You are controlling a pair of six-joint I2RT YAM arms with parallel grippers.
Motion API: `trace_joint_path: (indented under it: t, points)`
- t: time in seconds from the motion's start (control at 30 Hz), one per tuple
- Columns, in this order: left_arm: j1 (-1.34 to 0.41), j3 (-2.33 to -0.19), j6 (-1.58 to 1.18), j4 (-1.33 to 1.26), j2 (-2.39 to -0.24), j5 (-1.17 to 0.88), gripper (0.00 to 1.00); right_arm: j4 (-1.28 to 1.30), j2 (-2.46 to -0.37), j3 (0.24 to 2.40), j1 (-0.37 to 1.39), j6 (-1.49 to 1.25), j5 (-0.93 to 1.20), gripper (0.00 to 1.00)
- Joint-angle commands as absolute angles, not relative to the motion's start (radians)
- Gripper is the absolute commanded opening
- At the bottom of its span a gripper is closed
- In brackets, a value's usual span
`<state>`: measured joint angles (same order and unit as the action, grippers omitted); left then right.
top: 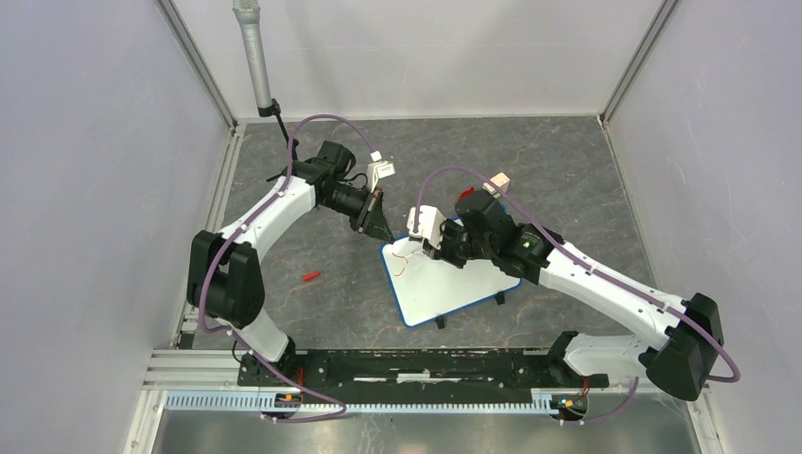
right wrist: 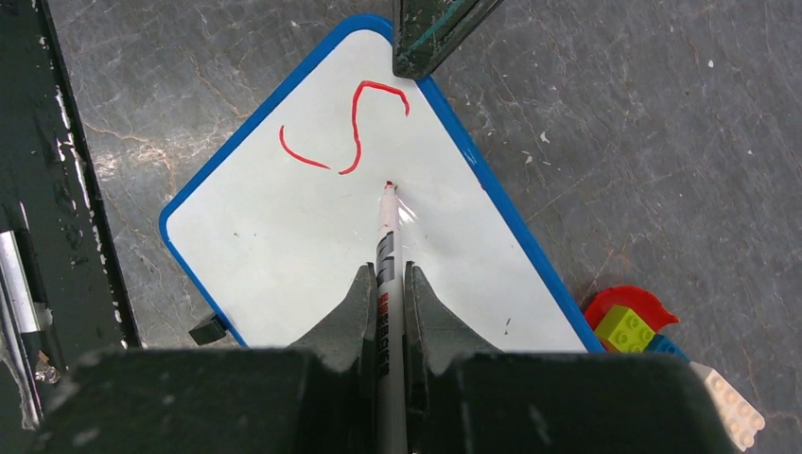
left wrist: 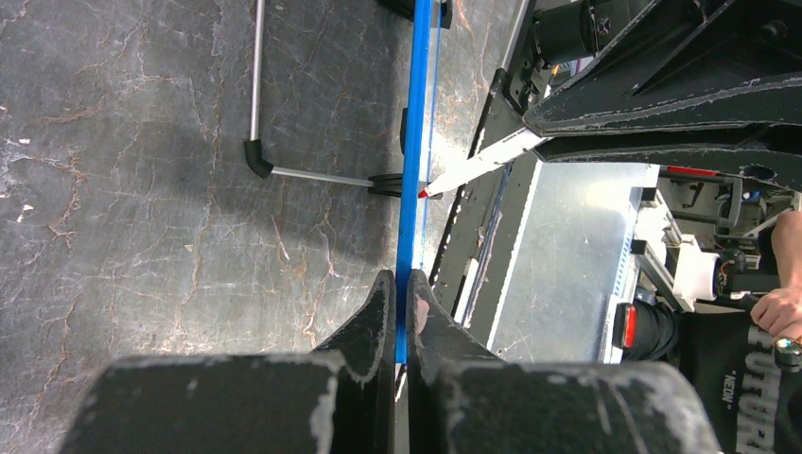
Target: Write a sentence on the whiteboard
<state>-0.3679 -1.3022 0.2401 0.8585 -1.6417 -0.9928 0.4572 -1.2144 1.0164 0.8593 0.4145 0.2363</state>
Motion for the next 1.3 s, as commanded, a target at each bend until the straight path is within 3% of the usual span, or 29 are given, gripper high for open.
trace_joint_path:
  t: [0.0, 0.6, 1.27]
  points:
    - [-0.370, -1.302, 0.271, 0.853, -1.633, -0.989, 0.03, 0.419, -1.213, 1.010, 0.853, 0.419, 0.198, 0.00]
    - [-0.370, -1.300, 0.271, 0.854, -1.632, -0.985, 0.02, 0.473, -1.207, 0.941, 0.851, 0.434, 0.267, 0.00]
    - [-0.370, -1.301, 0.272, 0.853, -1.637, -0.985, 0.02, 0.418, -1.211, 1.027, 0.794, 0.398, 0.244, 0.00]
